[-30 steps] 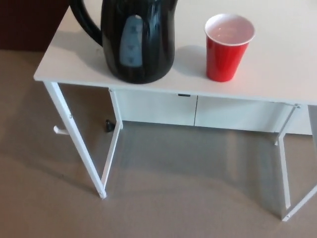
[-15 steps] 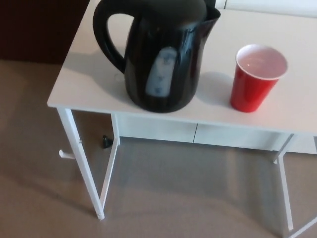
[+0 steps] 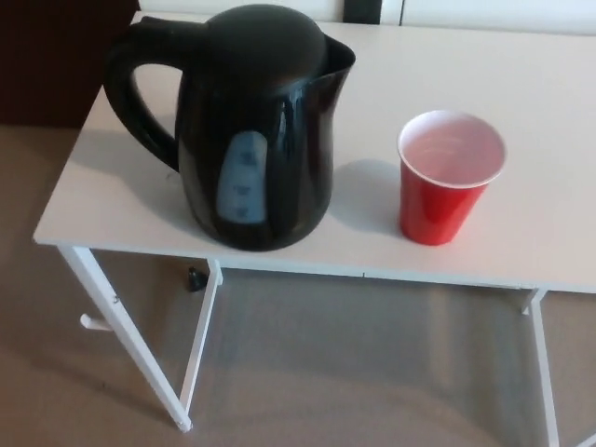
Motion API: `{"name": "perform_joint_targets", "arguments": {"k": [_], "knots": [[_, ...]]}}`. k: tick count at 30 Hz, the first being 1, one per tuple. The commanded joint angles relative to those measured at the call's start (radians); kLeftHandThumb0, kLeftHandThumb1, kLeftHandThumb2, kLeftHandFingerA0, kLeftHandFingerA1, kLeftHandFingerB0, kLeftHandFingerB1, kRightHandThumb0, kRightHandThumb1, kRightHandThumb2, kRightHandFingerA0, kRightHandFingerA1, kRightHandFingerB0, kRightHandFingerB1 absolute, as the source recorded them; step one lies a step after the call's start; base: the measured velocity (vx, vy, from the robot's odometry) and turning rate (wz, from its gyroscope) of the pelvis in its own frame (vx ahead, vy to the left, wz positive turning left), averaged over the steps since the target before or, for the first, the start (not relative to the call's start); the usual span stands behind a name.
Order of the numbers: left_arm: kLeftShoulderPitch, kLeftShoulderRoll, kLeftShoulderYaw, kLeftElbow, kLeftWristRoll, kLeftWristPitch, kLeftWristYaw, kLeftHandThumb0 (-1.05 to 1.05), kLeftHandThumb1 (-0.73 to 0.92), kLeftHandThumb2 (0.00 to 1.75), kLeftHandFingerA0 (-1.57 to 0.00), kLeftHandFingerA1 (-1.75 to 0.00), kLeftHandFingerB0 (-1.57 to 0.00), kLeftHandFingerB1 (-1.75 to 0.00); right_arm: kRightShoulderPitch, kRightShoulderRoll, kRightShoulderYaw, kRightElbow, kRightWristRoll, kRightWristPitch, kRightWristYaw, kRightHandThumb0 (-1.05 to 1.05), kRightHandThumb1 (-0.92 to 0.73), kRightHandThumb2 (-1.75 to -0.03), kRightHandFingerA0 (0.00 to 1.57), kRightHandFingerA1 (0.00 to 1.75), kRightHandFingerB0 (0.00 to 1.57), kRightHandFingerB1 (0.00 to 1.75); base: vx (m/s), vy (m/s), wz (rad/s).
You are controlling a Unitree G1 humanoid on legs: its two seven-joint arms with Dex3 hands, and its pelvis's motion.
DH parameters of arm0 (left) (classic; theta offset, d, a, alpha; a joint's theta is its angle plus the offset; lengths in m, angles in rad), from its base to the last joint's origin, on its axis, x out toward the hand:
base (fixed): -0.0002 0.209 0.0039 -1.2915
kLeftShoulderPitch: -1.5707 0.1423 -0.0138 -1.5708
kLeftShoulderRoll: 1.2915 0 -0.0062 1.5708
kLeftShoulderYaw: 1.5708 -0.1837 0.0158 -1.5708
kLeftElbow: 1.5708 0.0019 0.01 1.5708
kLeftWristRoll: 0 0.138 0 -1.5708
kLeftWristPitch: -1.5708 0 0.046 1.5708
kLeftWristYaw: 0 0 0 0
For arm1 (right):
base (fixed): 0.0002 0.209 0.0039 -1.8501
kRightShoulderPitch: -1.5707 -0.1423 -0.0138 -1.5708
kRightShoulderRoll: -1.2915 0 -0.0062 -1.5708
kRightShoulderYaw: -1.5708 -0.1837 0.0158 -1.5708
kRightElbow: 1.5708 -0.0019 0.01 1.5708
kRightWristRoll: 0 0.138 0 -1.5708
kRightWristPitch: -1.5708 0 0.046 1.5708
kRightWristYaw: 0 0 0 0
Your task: The robot walk towards a table in front and uses its left hand to pick up the pot from the base and pour water to the cup on the right hand side
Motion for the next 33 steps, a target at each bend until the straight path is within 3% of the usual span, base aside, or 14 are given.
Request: {"name": "perform_joint_targets", "arguments": {"k": [1, 10, 33], "knots": [[0.010, 0.007, 0.013, 0.010, -0.017, 0.007, -0.004, -0.30, 0.55, 0.57, -0.42, -0.38, -0.35, -0.32, 0.019, -0.007, 0.004, -0.015, -0.009, 0.027, -0.012, -0.12, -0.37, -0.84, 0.38, 0.59, 0.19, 0.50, 0.04, 0.138, -0.10], [0.026, -0.001, 0.016, 0.025, -0.012, -0.014, -0.001, -0.31, 0.55, 0.57, -0.40, -0.36, -0.34, -0.31, -0.028, -0.023, 0.002, 0.102, -0.004, -0.034, 0.015, -0.10, -0.38, -0.84, 0.36, 0.59, 0.17, 0.50, 0.06, 0.164, 0.04], [0.038, 0.002, 0.015, 0.015, -0.012, -0.020, -0.016, -0.33, 0.57, 0.58, -0.41, -0.38, -0.35, -0.32, -0.009, -0.029, 0.020, 0.070, -0.012, -0.031, 0.014, -0.11, -0.38, -0.84, 0.39, 0.60, 0.18, 0.50, 0.04, -0.038, 0.03]]}}
